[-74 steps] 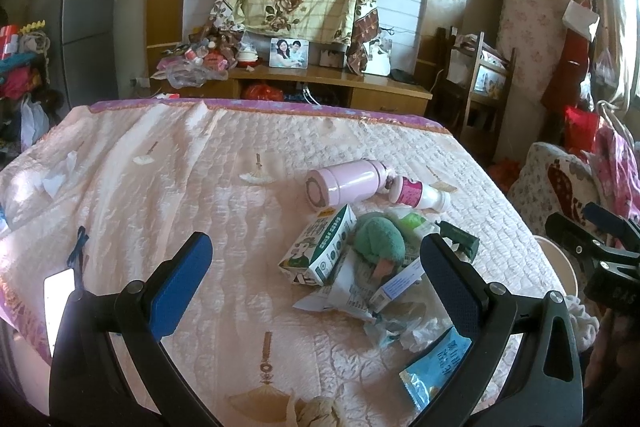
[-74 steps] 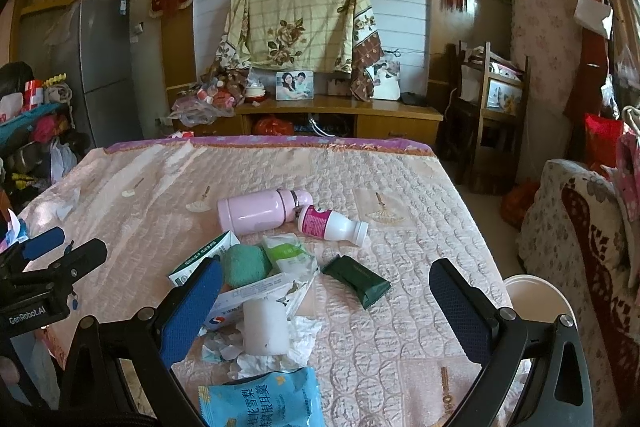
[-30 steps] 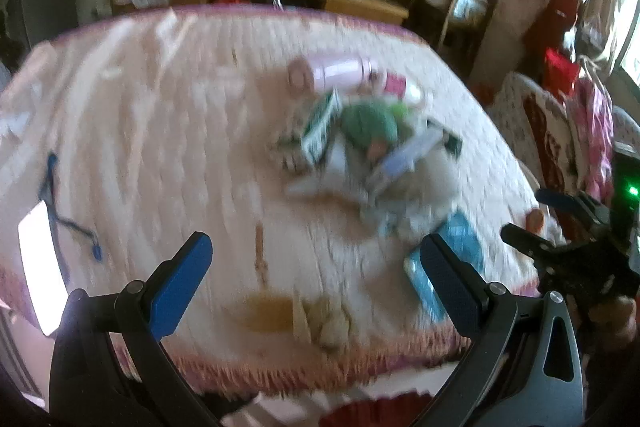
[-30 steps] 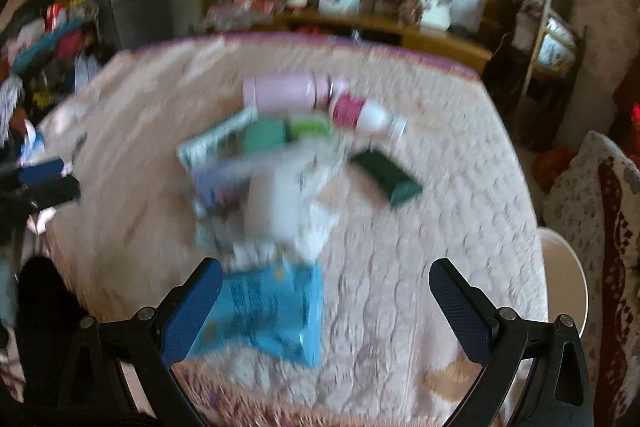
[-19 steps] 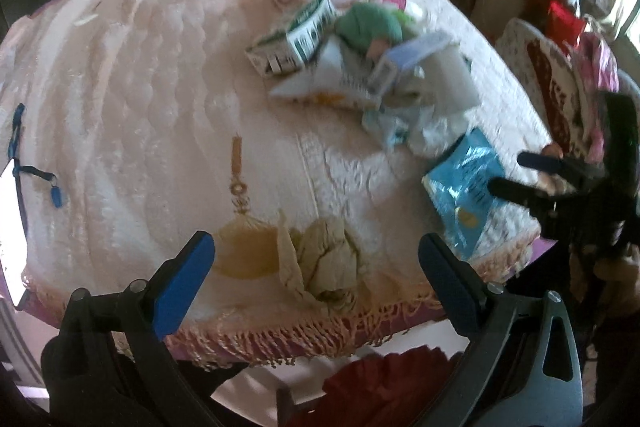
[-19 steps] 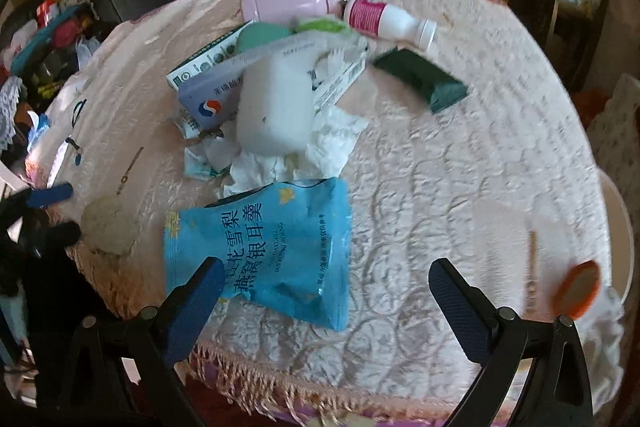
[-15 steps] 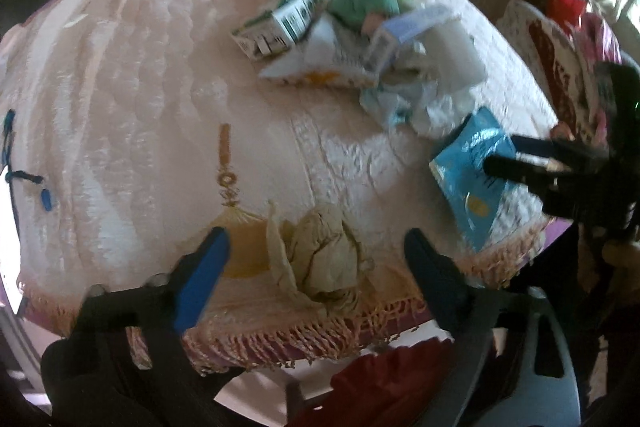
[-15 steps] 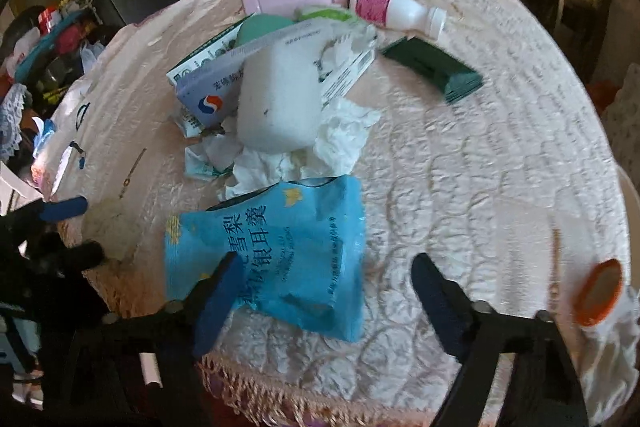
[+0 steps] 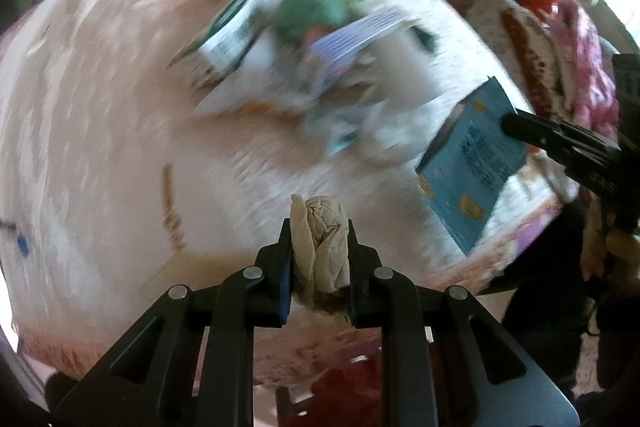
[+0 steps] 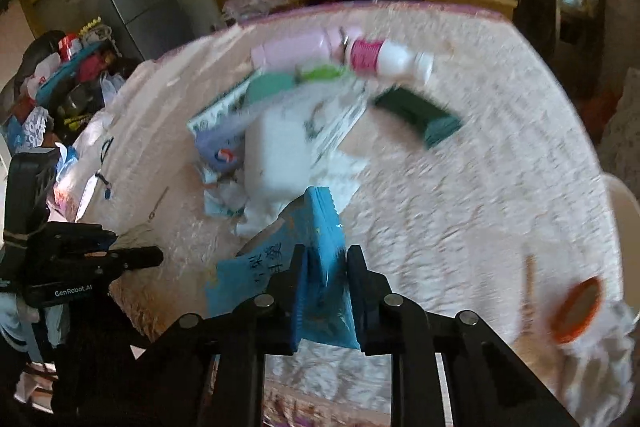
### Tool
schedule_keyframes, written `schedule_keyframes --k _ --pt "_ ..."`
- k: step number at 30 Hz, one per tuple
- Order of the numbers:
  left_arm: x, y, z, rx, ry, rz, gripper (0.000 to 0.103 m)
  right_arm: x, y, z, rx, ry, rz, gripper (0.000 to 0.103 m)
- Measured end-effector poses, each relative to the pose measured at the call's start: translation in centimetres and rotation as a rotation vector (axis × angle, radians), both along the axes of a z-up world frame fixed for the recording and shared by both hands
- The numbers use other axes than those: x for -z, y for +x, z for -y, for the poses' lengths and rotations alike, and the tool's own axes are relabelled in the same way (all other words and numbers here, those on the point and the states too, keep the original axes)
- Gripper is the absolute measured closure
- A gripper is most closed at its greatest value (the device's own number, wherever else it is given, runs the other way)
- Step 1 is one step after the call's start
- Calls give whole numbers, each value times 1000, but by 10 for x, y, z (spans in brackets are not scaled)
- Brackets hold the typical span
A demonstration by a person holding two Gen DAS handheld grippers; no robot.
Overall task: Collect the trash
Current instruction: 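Carry tissue and blue bag to the white bucket and open both tools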
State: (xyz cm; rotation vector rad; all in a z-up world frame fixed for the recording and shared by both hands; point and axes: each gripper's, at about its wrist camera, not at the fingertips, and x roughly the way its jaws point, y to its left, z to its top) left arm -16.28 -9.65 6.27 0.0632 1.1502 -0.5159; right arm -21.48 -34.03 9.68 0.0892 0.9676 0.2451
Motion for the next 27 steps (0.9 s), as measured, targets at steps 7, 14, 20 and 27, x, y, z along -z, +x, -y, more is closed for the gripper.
schedule_keyframes --k 7,14,20,27 --pt "-37 12 58 95 -78 21 85 -37 -3 58 123 -34 87 85" --pt "-72 31 151 210 -122 65 85 -69 -13 158 354 -135 152 85" --pt "-75 54 249 281 -164 40 85 -70 -18 241 559 -315 152 85" --pt "-58 78 354 339 -202 3 81 -44 -12 302 672 -408 98 85"
